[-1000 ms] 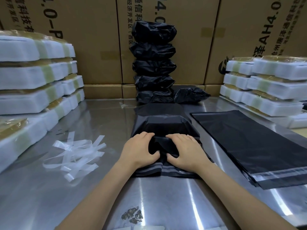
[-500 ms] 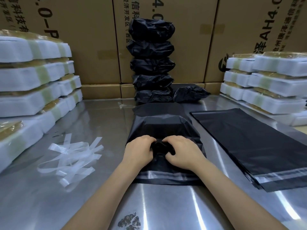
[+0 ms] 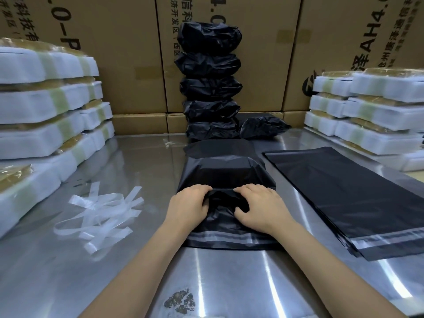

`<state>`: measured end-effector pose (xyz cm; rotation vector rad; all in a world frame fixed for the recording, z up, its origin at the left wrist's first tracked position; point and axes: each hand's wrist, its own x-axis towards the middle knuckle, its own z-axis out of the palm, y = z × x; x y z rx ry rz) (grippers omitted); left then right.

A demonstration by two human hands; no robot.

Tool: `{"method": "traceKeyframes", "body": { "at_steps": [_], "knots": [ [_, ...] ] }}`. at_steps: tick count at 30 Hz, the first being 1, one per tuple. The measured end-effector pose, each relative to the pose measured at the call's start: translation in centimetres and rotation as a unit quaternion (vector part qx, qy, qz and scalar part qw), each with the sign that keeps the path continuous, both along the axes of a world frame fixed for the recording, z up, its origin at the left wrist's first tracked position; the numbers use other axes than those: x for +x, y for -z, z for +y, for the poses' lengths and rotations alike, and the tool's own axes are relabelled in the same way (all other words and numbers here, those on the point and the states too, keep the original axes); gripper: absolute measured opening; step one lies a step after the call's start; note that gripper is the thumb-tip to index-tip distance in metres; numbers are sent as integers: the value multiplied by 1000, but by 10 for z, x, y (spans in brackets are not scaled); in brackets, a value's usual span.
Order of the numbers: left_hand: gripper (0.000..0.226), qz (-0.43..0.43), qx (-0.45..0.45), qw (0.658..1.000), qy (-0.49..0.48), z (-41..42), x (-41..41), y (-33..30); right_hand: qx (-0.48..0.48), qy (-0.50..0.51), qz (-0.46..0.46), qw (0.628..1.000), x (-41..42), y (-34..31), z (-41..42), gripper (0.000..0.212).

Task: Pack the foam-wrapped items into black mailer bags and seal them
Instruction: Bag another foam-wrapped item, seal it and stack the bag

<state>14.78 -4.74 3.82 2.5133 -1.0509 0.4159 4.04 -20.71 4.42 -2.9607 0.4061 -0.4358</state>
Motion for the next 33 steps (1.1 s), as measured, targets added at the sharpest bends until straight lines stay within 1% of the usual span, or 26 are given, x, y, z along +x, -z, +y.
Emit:
{"method": "traceKeyframes", "body": {
  "at_steps": [2,5,8,12,19,21,26,29,33],
  "knots": [
    [43,-6,5,1000,-6,0,1,0,-5,7,5,1000,2,-1,1,54],
    [56,-8,20,1000,-9,0,2,1,-7,25,1,1000,5,-4,0,54],
    [61,-5,29,1000,-5,3,4,0,-12,59,-1,998,4,-2,-6,57],
    [59,21,21,1000,-9,9,8,-2,-15,105,-7,994,-3,2,-20,56],
    [52,81,25,994,-62,21,18,-4,12,163,-30,986,-10,5,-33,48],
    [48,82,28,994,-70,23,18,-4,14,176,-38,983,-11,7,-34,48],
    [44,67,-1,994,-85,29,19,-3,11,198,-27,980,-14,9,-35,51],
    [45,60,-4,995,-78,29,21,-2,24,195,-21,980,-13,8,-35,51],
    [50,102,6,995,-19,38,32,-1,46,186,-5,981,-14,7,-39,54]
  ]
}}
